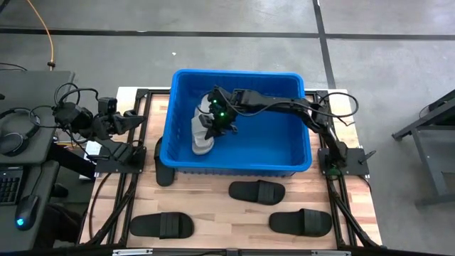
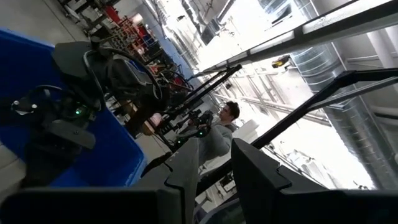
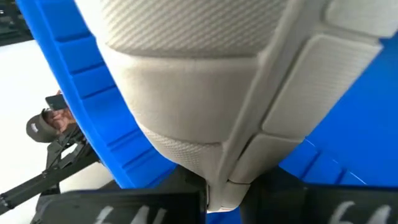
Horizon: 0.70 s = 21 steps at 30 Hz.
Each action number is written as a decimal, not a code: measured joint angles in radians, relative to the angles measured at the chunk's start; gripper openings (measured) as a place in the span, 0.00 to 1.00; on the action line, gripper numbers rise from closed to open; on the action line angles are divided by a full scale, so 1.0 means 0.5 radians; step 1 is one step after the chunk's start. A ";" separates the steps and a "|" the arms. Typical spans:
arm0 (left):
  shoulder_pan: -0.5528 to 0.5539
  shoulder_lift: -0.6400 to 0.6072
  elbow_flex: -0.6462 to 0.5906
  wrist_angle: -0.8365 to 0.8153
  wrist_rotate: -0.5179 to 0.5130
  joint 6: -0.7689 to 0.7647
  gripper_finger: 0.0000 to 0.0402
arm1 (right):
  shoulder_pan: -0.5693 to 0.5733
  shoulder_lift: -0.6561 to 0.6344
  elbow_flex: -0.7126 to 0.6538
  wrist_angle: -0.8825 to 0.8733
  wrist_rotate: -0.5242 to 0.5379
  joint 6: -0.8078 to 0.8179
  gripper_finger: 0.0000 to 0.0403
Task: Pick and place slides into bin
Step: Stack the gray slide on top of the gray slide in the blue bin
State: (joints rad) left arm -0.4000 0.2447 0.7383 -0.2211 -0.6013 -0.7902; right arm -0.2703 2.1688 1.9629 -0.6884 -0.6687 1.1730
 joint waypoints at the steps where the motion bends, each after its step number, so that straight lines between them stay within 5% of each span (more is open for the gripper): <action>1: 0.000 0.000 0.001 0.000 0.003 0.000 0.22 | 0.000 0.005 0.000 0.018 0.001 0.006 0.05; 21: 0.000 -0.001 0.000 -0.028 0.136 -0.006 0.22 | -0.011 0.137 0.000 0.145 -0.079 0.070 0.05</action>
State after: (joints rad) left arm -0.4000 0.2443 0.7383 -0.2351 -0.5335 -0.7933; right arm -0.2757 2.2375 1.9629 -0.6160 -0.7081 1.2077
